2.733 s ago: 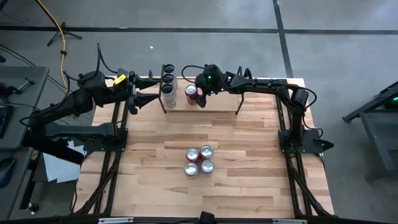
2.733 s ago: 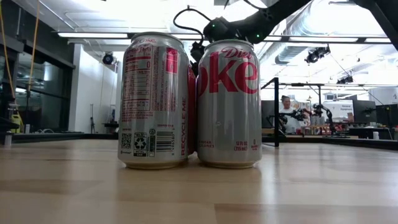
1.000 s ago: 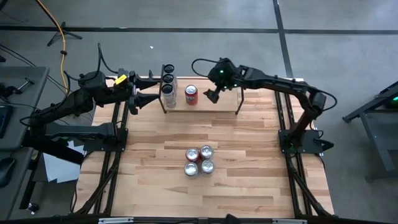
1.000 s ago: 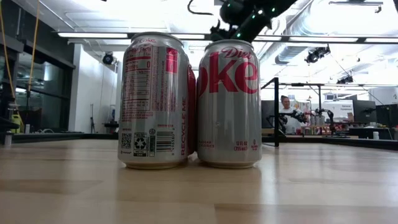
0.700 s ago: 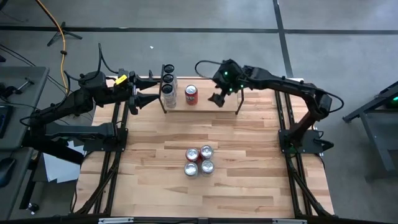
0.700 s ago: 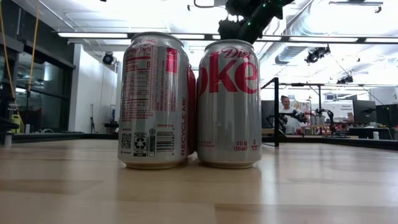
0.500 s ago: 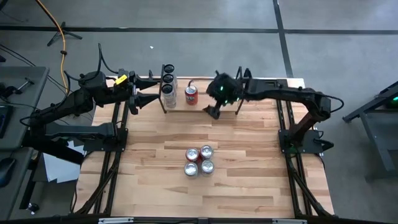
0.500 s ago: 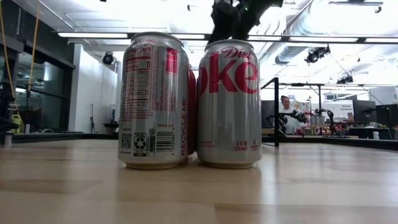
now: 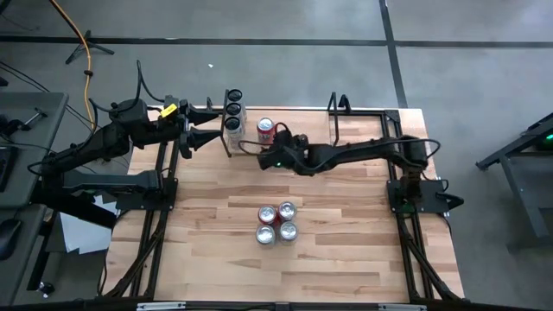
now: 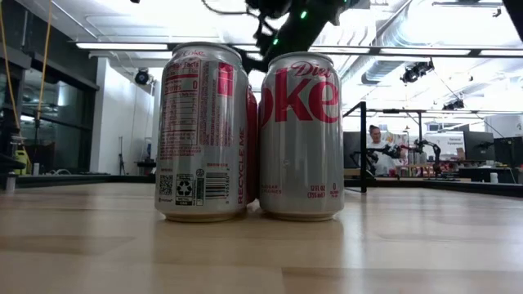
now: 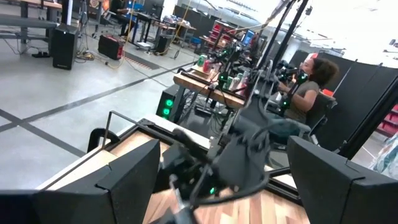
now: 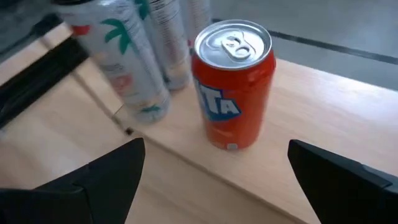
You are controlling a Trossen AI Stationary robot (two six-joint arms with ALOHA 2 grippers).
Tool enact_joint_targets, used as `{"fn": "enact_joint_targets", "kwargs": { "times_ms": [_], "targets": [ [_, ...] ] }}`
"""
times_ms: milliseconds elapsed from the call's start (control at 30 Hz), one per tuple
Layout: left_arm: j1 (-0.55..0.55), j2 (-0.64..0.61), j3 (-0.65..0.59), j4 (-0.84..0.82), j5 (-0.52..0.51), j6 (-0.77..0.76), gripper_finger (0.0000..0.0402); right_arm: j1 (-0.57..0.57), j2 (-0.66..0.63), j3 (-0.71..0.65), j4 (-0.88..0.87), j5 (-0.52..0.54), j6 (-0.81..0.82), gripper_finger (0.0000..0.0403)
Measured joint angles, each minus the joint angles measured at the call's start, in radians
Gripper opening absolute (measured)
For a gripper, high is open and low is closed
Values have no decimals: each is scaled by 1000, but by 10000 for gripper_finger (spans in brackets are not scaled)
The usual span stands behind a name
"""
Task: Place canned beverage on shelf
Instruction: Put the top orange soda can on the shelf
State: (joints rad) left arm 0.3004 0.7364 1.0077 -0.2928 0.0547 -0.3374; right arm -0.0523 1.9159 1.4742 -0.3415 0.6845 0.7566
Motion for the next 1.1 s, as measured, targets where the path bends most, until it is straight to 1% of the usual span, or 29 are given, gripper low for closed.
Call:
{"fn": "enact_joint_targets", "kwargs": {
  "times_ms": [167, 333, 467, 633, 767, 900, 1000, 1100],
  "targets": [
    [0, 0, 0, 0, 0, 0, 304, 0, 78, 8, 135, 49, -13, 381],
    [0, 0, 0, 0, 0, -1, 304, -1, 152, 79, 123, 118, -19, 381],
    [0, 0, 0, -2, 0, -2, 304, -10, 213, 170, 122, 152, -83, 381],
    [0, 0, 0, -2, 0, -2, 304, -28, 280, 273, 12, 207, -107, 381],
    [0, 0, 0, -3, 0, -2, 304, -43, 310, 319, -18, 208, -107, 381],
    [0, 0, 0, -3, 1, -2, 304, -61, 317, 326, -4, 210, -103, 381],
    [0, 0, 0, -3, 1, -2, 304, -78, 317, 326, -4, 233, -103, 381],
    [0, 0, 0, -3, 1, -1, 304, -101, 317, 326, 19, 226, -102, 381]
  ]
}}
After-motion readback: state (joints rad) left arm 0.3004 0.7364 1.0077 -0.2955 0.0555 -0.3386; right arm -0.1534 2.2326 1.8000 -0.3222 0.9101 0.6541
